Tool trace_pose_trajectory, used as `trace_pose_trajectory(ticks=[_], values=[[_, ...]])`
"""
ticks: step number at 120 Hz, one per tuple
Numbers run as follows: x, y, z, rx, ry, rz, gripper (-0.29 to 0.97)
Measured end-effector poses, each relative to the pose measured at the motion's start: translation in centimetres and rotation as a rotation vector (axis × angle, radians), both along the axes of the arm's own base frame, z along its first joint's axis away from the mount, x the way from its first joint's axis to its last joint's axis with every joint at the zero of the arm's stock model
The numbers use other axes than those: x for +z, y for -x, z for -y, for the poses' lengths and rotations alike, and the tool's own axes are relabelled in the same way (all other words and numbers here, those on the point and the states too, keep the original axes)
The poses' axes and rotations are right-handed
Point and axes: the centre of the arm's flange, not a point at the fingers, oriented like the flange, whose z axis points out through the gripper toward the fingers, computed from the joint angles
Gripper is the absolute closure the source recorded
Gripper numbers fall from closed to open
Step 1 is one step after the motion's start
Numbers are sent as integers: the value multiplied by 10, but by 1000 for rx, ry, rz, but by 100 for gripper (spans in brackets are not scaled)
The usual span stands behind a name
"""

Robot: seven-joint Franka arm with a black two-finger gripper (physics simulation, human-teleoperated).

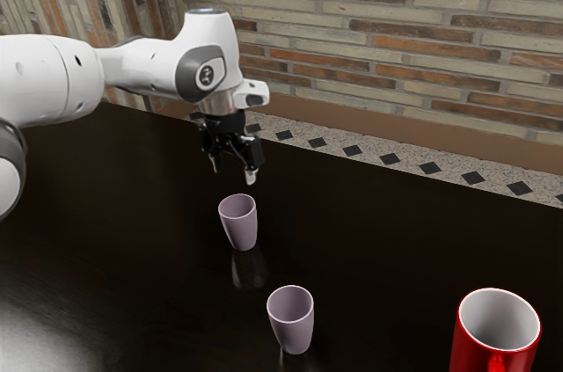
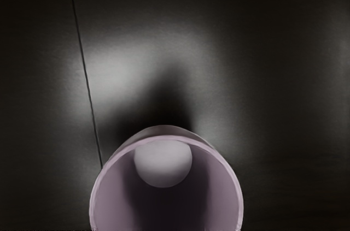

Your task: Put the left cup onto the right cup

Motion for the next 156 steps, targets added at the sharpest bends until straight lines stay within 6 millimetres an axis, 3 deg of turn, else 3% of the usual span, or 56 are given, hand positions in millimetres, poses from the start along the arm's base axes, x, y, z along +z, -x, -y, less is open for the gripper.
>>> trace_pose_trajectory(ticks=[12, 33, 62, 96, 156], values=[[-3, 16, 16, -20, 4, -11, 2], [-12, 35, 28, -27, 5, -28, 2], [-15, 44, 43, -32, 9, -24, 2], [-31, 47, 47, -14, 7, -34, 2], [-63, 28, 42, 21, -3, -8, 2]])
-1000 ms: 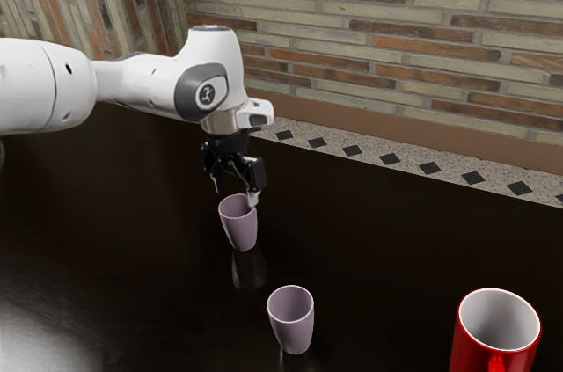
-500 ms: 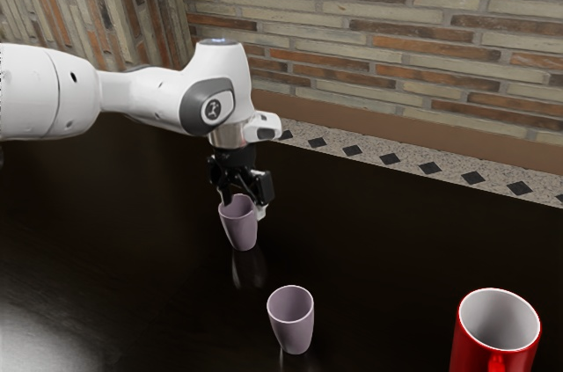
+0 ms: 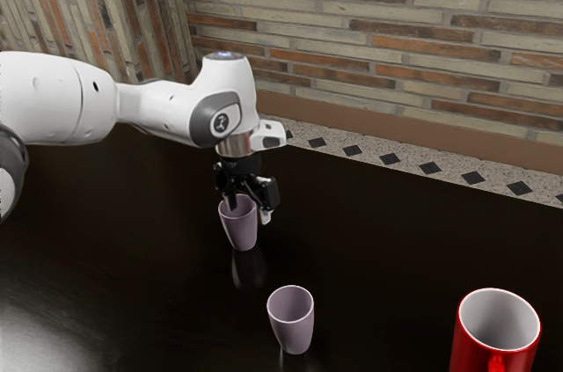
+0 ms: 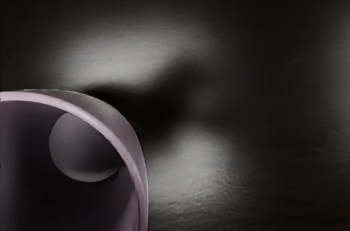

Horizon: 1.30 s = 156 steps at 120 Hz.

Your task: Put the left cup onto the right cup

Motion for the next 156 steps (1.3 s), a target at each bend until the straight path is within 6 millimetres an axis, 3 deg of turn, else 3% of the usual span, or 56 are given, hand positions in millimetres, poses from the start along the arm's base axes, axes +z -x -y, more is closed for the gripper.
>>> trace_pose_trajectory(ticks=[57, 72, 91, 104, 124, 156], values=[[-31, -4, -1, 36, -11, -8, 5], [-34, -4, -1, 45, -14, -10, 18], [-32, -4, -2, 60, -18, -7, 49], [-28, -5, -1, 71, -19, 0, 63], [-24, -5, 0, 85, -21, 6, 73], [-33, -2, -3, 108, -43, -10, 79]])
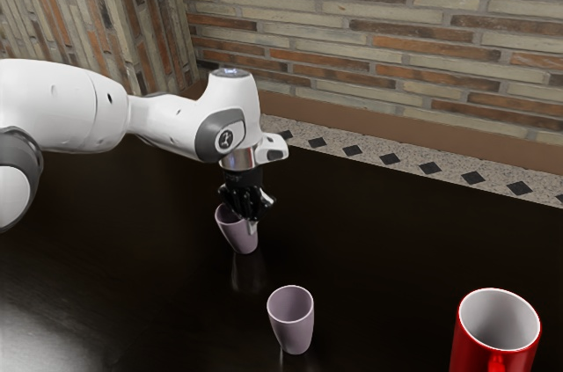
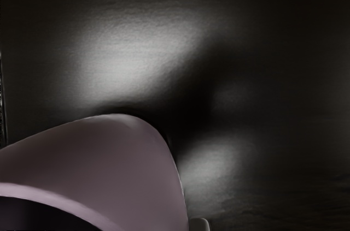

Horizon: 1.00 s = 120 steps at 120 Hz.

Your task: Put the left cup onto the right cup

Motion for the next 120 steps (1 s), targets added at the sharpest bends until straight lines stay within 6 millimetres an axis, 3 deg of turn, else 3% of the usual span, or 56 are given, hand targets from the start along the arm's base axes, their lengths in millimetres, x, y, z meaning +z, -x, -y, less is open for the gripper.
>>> trace_pose_trajectory(ticks=[29, 59, 69, 86, 100, 120], values=[[-3, 0, -1, 27, -11, -4, 79], [29, 3, 6, 7, -62, 21, 79], [62, 14, 33, -31, -74, 39, 79], [108, 58, 107, -134, -82, 44, 79], [116, 87, 151, -181, -87, 24, 78], [118, 115, 178, -188, -87, 2, 78]])
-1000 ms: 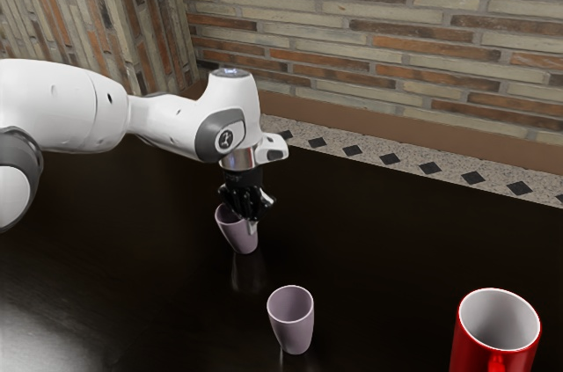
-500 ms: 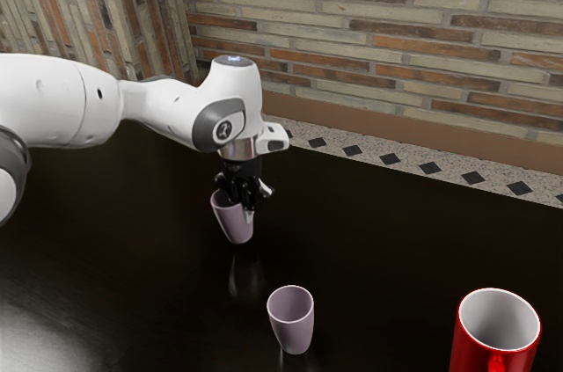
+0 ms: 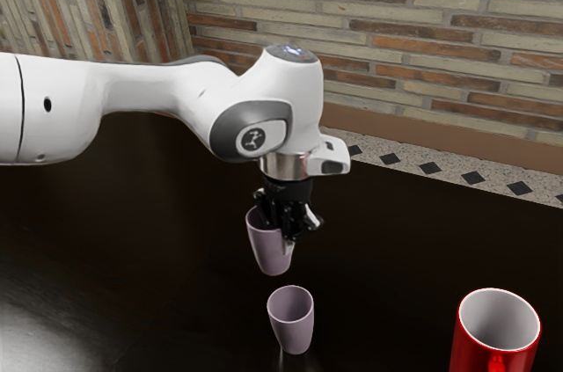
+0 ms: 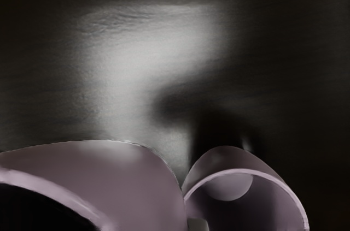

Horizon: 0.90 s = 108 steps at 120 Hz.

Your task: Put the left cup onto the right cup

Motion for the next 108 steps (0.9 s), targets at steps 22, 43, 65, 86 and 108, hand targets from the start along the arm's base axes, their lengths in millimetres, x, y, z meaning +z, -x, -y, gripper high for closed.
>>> trace_pose_trajectory(ticks=[22, 43, 65, 86, 108], values=[[5, 26, 23, 7, 12, -9, 78], [-5, 38, 36, 27, 17, -16, 78], [-11, 43, 43, 60, 33, -20, 78], [-20, 42, 45, 89, 38, -19, 78], [-30, 42, 43, 116, 41, -17, 78]])
